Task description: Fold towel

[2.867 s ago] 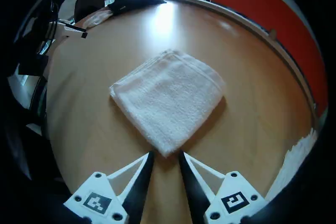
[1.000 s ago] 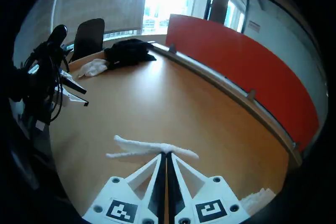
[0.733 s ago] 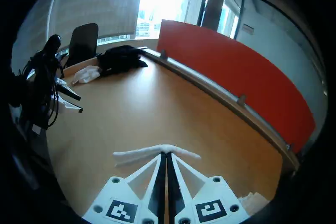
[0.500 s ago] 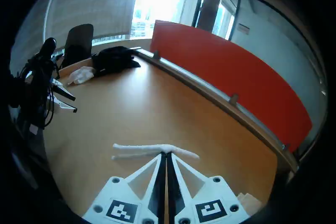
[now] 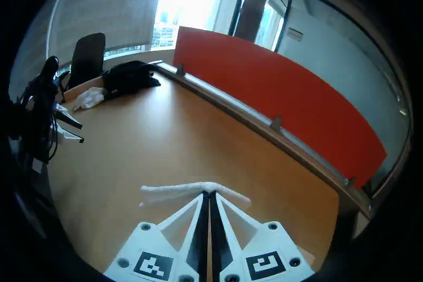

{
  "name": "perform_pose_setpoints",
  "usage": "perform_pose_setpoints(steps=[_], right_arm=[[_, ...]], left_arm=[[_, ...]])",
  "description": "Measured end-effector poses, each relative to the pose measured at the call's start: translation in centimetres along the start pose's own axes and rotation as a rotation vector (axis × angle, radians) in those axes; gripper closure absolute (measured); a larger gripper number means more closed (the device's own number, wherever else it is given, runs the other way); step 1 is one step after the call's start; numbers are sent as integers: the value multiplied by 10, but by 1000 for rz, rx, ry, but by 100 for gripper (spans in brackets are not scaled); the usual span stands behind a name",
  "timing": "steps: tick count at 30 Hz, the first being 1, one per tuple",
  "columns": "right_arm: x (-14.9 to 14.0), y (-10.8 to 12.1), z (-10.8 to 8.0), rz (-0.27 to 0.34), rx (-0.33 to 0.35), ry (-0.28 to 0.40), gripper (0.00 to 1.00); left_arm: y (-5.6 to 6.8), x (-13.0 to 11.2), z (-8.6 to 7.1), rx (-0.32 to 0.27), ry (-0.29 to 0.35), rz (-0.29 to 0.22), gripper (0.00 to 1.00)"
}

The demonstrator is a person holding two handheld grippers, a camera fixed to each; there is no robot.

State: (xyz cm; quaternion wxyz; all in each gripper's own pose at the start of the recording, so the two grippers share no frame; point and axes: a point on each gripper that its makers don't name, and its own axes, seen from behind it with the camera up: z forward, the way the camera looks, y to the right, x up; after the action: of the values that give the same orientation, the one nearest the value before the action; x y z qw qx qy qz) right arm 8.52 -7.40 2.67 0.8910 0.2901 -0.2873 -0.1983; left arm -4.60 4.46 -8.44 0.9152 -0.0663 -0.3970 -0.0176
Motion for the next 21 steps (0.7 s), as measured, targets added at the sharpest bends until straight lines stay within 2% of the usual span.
perform_pose_setpoints(steps=[14,21], right_arm=[[-7,55,-12,45,-76,-13,86],[-13,82,-19,42,-116,-34,85]], left_arm=[[-2,1,0,5,-1,7,7],[1,3,0,4,-1,11,7]])
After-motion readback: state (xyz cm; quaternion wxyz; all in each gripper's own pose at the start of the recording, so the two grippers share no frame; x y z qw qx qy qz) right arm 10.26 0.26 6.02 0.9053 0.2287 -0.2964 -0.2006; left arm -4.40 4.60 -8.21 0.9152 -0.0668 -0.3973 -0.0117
